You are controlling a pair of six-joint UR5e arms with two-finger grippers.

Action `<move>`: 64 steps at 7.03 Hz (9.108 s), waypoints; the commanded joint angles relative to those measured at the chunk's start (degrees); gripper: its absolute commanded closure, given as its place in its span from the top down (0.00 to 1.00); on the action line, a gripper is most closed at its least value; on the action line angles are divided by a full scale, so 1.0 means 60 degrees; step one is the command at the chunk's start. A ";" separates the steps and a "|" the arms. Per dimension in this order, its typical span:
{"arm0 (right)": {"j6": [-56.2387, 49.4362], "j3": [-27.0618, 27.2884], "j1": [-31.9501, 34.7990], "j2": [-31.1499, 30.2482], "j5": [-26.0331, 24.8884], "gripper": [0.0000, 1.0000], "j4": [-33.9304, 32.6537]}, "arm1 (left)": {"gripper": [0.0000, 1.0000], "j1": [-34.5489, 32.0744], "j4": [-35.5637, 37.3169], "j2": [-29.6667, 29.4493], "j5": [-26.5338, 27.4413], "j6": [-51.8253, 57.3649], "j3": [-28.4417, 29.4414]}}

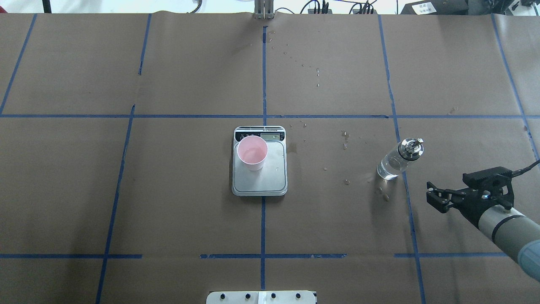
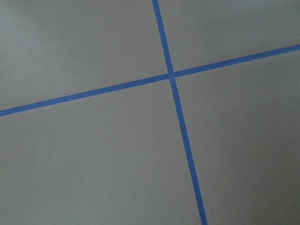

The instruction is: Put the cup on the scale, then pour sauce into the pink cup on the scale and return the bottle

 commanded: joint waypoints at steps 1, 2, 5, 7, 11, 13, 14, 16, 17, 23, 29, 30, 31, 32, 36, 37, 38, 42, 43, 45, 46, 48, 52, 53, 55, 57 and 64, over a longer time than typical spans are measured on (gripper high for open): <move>-0.1928 -0.0227 0.2386 -0.0023 0.2527 1.00 0.0076 | 1.00 0.0000 -0.0001 0.0014 0.0000 0.0000 -0.0001; -0.2444 -0.0271 0.3078 -0.0197 0.3162 1.00 0.0149 | 1.00 0.0000 -0.0001 0.0000 0.0000 0.0000 -0.0001; -0.6102 -0.1175 0.8136 0.0207 0.8703 1.00 -0.0588 | 1.00 0.0000 -0.0015 0.0000 -0.0015 0.0000 -0.0016; -0.7698 -0.1122 0.9787 0.1304 0.9405 1.00 -0.3935 | 1.00 0.0000 -0.0030 0.0000 -0.0029 0.0015 -0.0030; -0.9934 -0.1351 1.1142 0.1981 1.0480 1.00 -0.9272 | 1.00 0.0000 -0.0132 0.0000 -0.0029 0.0015 0.0057; -0.9688 -0.1413 1.1171 0.2054 1.0887 1.00 -0.8859 | 1.00 0.0044 -0.0046 -0.0029 -0.0029 0.0000 0.0087; -0.9628 -0.1472 1.1186 0.2042 1.0947 1.00 -0.8830 | 1.00 0.0058 -0.0045 0.0000 -0.0029 0.0000 0.0420; -0.9627 -0.1676 1.1171 0.1998 1.0947 1.00 -0.8772 | 1.00 0.0102 0.0014 -0.0073 -0.0029 -0.0029 0.0424; -0.9642 -0.1722 1.1171 0.1998 1.0962 1.00 -0.8771 | 1.00 0.0161 0.0014 -0.0073 -0.0029 -0.0015 0.0366; -0.9671 -0.1781 1.1157 0.2013 1.0947 1.00 -0.8757 | 1.00 0.0234 -0.0030 0.0306 -0.0058 0.0015 -0.0571; -0.9671 -0.1766 1.1157 0.2028 1.0991 1.00 -0.8742 | 1.00 0.0220 -0.0015 0.0483 -0.0044 0.0000 -0.0704; -0.9686 -0.1766 1.1157 0.2028 1.1078 1.00 -0.8742 | 1.00 0.0220 -0.0001 0.0498 -0.0044 0.0000 -0.0748; -0.9686 -0.1780 1.1157 0.2028 1.1079 1.00 -0.8742 | 1.00 0.0220 0.0014 0.0498 -0.0044 0.0000 -0.0748; -0.9700 -0.1781 1.1157 0.2028 1.1064 1.00 -0.8742 | 1.00 0.0220 0.0014 0.0498 -0.0044 0.0000 -0.0748; -0.9715 -0.1854 1.1157 0.2042 1.1064 1.00 -0.8742 | 1.00 0.0220 0.0014 0.0571 -0.0044 0.0000 -0.0734; -0.9715 -0.1868 1.1157 0.2042 1.1050 1.00 -0.8742 | 1.00 0.0220 0.0000 0.0615 -0.0044 0.0000 -0.0734; -0.9715 -0.1868 1.1157 0.2042 1.1050 1.00 -0.8742 | 1.00 0.0220 -0.0001 0.0615 -0.0044 0.0000 -0.0734; -0.9700 -0.1868 1.1157 0.2028 1.1064 1.00 -0.8684 | 1.00 0.0220 -0.0015 0.0615 -0.0044 0.0000 -0.0734; -0.9700 -0.1883 1.1157 0.2028 1.1064 1.00 -0.8669 | 1.00 0.0220 -0.0030 0.0615 -0.0044 0.0000 -0.0734; -0.9686 -0.1898 1.1157 0.2028 1.1050 1.00 -0.8625 | 1.00 0.0220 -0.0001 0.0615 -0.0044 0.0000 -0.0734; -0.9686 -0.1898 1.1157 0.2028 1.1064 1.00 -0.8610 | 1.00 0.0220 0.0014 0.0615 -0.0044 0.0000 -0.0719; -0.9686 -0.1898 1.1157 0.2028 1.1064 1.00 -0.8610 | 1.00 0.0220 0.0014 0.0615 -0.0044 0.0000 -0.0661; -0.9686 -0.1912 1.1157 0.2042 1.1064 1.00 -0.8493 | 1.00 0.0220 0.0014 0.0615 -0.0044 0.0000 -0.0646; -0.9700 -0.1927 1.1157 0.2042 1.1050 1.00 -0.8493 | 1.00 0.0220 0.0014 0.0615 -0.0044 0.0000 -0.0646; -0.9686 -0.1912 1.1157 0.2028 1.1064 1.00 -0.8493 | 1.00 0.0220 -0.0001 0.0615 -0.0044 0.0000 -0.0646; -0.9671 -0.1912 1.1157 0.2028 1.1064 1.00 -0.8493 | 1.00 0.0220 0.0014 0.0630 -0.0044 0.0000 -0.0646; -0.9700 -0.1956 1.1157 0.1984 1.1079 1.00 -0.8493 | 1.00 0.0220 0.0014 0.0630 -0.0044 0.0000 -0.0646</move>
